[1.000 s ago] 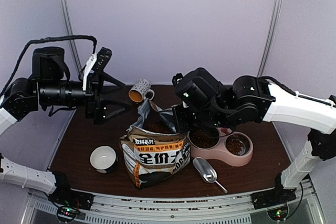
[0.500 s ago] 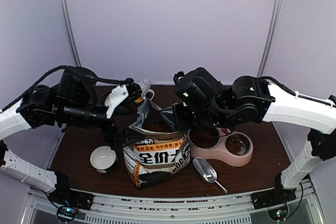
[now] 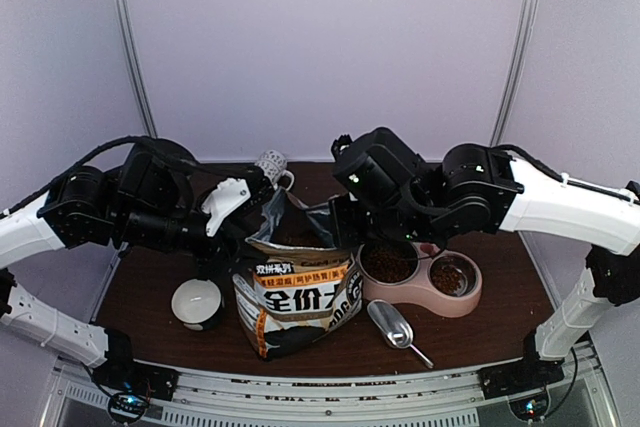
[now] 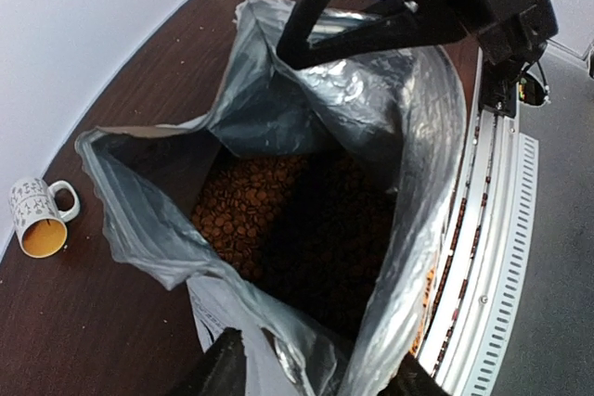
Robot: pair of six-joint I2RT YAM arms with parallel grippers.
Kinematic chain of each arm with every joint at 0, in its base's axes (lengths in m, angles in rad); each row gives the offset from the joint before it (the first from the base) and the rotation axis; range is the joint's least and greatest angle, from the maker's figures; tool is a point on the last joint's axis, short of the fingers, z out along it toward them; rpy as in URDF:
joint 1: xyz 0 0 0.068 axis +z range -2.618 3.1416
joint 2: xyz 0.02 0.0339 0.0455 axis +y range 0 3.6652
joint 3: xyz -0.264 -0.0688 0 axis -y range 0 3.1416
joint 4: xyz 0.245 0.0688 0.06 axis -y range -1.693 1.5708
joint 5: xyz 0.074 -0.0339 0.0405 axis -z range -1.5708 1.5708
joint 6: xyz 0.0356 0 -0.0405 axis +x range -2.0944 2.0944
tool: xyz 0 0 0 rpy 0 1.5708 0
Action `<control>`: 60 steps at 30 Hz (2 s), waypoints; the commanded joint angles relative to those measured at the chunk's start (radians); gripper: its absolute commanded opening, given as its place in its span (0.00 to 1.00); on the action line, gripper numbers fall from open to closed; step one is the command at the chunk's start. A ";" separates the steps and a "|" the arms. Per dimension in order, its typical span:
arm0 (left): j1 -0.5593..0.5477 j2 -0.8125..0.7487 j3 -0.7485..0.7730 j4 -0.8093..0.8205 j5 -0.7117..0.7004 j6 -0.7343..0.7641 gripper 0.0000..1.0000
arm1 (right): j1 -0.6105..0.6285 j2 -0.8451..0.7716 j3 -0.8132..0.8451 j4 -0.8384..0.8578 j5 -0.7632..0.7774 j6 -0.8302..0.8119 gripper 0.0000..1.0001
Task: Serve the pet food
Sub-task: Adjust the pet food bag at the corner of the board.
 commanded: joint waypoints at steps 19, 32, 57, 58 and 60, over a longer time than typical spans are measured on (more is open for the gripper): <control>-0.005 -0.011 0.042 0.004 -0.029 -0.010 0.00 | -0.145 -0.044 0.192 -0.141 -0.350 -0.618 0.67; -0.005 -0.016 0.056 0.014 -0.032 -0.011 0.00 | -0.145 0.147 0.396 -0.275 -0.335 -0.881 0.74; 0.007 -0.288 -0.043 0.005 -0.158 -0.039 0.00 | -0.230 0.177 0.433 -0.370 -0.346 -0.742 0.00; 0.010 -0.296 -0.047 0.004 -0.156 -0.040 0.00 | -0.229 0.173 0.426 -0.379 -0.393 -0.730 0.00; 0.016 -0.296 -0.048 -0.014 -0.158 -0.040 0.00 | -0.229 0.156 0.402 -0.385 -0.455 -0.716 0.00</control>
